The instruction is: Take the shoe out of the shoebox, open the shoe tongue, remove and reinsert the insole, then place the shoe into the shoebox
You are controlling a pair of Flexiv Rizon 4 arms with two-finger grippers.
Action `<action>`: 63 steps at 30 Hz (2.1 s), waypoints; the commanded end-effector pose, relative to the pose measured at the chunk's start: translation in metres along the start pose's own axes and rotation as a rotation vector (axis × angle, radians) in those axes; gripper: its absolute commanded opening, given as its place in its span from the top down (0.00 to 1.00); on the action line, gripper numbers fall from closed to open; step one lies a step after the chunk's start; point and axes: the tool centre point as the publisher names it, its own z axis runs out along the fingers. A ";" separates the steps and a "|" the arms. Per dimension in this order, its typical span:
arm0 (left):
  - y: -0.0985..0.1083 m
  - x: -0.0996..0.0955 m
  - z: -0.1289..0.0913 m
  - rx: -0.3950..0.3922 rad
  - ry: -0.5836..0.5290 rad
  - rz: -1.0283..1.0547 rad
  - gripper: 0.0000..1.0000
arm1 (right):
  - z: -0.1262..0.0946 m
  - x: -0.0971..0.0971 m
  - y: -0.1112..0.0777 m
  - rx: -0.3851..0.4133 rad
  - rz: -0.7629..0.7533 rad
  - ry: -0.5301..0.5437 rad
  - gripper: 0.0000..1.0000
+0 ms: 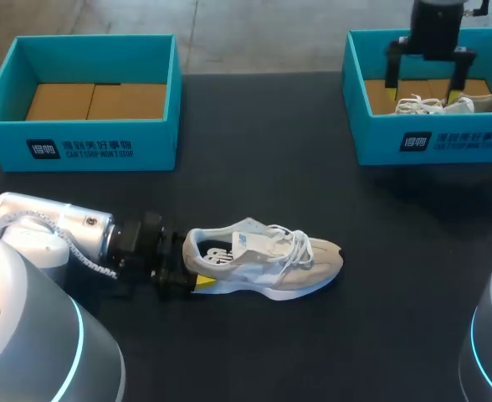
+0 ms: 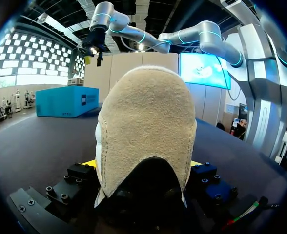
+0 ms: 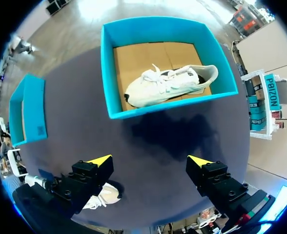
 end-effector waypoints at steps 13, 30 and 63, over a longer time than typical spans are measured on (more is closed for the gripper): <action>0.004 0.002 0.000 0.000 0.000 0.000 1.00 | 0.001 -0.002 0.002 0.004 0.000 0.005 0.00; 0.004 0.002 0.000 0.000 0.000 0.000 1.00 | 0.015 0.048 -0.055 -0.024 -0.017 -0.013 0.00; 0.004 0.002 0.000 0.000 0.000 0.000 1.00 | 0.049 0.163 -0.147 -0.018 0.042 -0.020 0.00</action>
